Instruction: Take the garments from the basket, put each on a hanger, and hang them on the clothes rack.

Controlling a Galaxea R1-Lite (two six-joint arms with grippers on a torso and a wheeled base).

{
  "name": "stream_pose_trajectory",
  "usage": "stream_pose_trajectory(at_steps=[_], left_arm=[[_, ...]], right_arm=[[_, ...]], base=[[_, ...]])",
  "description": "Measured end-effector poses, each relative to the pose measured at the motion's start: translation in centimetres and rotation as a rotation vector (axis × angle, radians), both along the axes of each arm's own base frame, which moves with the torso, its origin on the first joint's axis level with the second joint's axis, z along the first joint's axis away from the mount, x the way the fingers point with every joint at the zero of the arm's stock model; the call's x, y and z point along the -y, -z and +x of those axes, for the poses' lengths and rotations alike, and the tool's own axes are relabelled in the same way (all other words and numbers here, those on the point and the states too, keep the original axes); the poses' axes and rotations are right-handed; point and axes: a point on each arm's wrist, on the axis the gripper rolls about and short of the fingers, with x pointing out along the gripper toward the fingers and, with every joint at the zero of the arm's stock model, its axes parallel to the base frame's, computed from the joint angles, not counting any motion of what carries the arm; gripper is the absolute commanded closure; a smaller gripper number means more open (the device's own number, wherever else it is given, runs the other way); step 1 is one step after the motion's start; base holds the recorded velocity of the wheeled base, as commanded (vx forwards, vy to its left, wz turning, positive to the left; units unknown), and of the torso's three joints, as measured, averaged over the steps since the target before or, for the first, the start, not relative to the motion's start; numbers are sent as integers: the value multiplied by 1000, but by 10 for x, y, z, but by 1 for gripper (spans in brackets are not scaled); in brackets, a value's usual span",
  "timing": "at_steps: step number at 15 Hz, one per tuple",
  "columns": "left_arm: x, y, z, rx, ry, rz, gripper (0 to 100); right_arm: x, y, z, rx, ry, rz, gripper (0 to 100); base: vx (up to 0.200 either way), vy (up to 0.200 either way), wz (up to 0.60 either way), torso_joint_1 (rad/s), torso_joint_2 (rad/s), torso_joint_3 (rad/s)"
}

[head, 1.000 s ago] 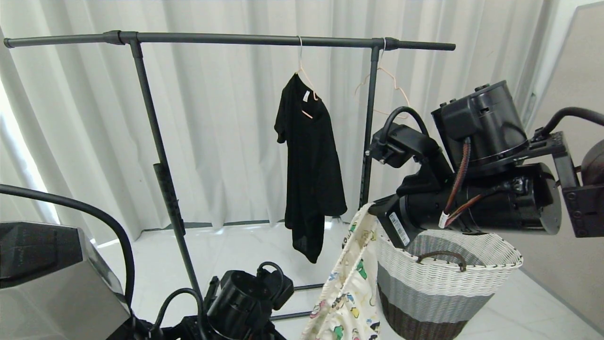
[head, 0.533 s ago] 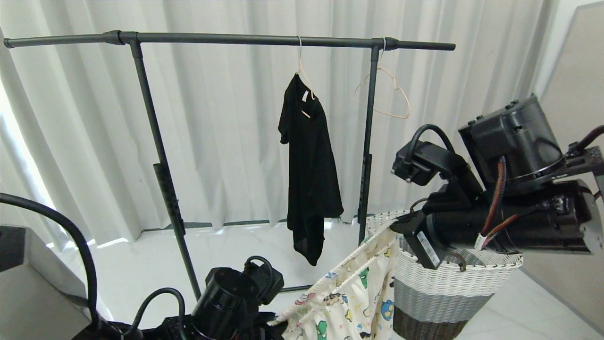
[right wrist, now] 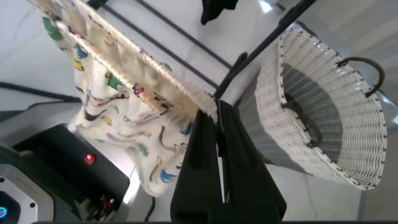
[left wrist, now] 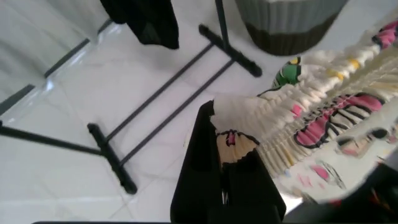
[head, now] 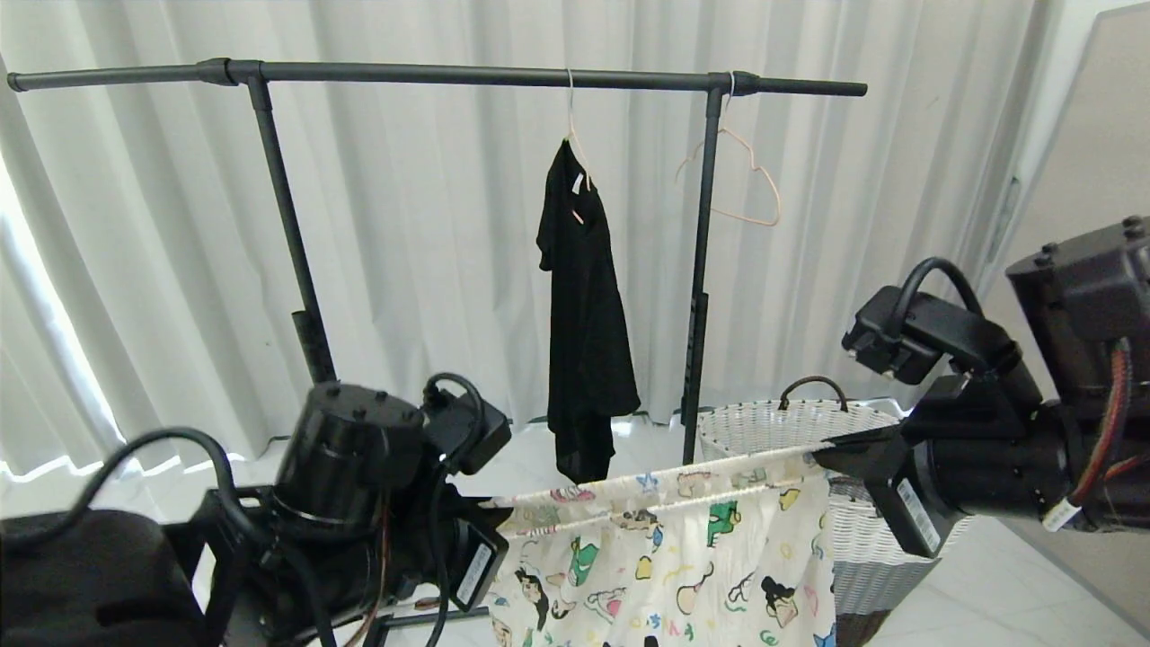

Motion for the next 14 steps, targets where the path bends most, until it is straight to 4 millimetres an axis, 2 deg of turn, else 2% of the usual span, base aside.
stream_pose_trajectory(at_steps=[3, 6, 9, 11, 14], left_arm=[[2, -82, 4, 34, 56, -81, 100], [-2, -151, -1, 118, 87, -155, 100], [-3, -184, -14, 135, 122, -172, 100], [-1, -192, -20, 155, 146, -188, 100], [0, -195, -26, 168, 166, -189, 100]], right_arm=[[4, -29, 3, 54, 19, 47, 100], [10, -64, 1, 92, 30, 82, 100], [15, -92, -3, 142, 21, 104, 100], [16, -101, -4, 171, 13, 112, 100], [19, -104, -7, 170, 8, 104, 100]], base=[[0, 0, 0, 0, 0, 0], [0, 0, 0, 0, 0, 0], [0, 0, 0, 0, 0, 0], [0, 0, 0, 0, 0, 0], [0, 0, 0, 0, 0, 0]])
